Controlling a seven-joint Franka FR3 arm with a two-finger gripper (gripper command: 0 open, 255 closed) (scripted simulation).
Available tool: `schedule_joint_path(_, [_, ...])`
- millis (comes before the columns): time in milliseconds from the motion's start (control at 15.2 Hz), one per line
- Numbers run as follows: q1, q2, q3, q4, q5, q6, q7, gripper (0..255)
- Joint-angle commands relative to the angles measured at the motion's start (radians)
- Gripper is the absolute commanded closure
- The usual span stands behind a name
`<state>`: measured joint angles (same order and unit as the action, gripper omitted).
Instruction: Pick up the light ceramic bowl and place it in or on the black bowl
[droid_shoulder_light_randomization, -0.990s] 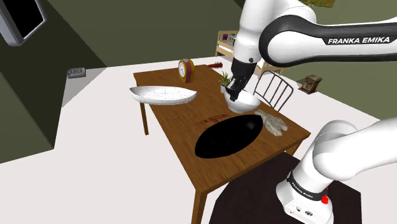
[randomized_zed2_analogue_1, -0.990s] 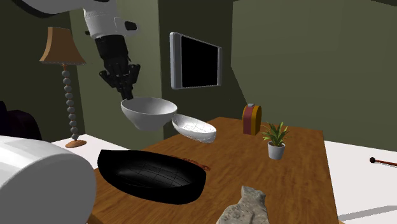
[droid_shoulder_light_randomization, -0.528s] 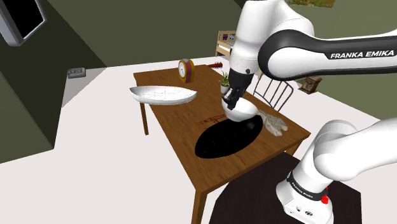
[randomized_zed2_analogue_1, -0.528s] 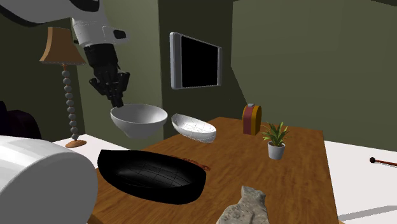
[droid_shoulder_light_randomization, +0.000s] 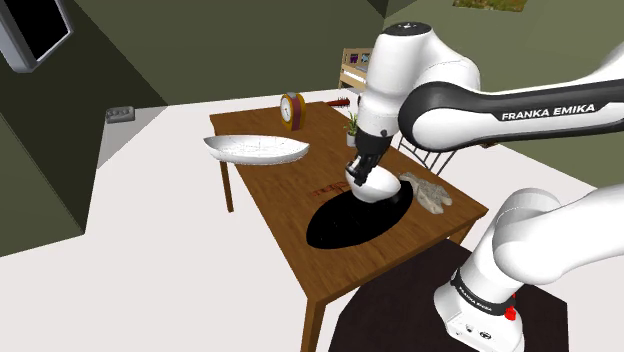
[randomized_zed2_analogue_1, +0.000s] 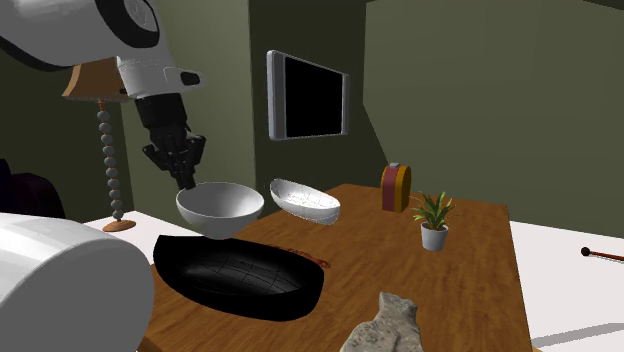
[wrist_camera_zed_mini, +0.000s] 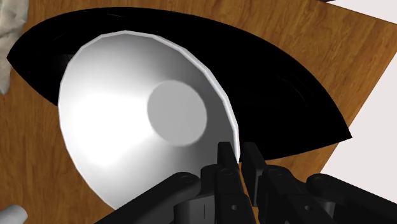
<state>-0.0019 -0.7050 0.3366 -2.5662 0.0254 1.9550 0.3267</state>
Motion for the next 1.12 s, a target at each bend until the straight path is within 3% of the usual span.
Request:
schedule_joint_path(0, [0.001,0.006,0.005,-0.025,0.002,0.032,0.005,255])
schedule_joint_path(462, [0.002,0.034,0.025,-0.104,0.006,0.137,0.022,255])
schedule_joint_path(990, [0.002,0.034,0.025,-0.104,0.006,0.137,0.022,255])
schedule_joint_path(1056, [0.002,0.034,0.025,-0.104,0.006,0.137,0.022,0])
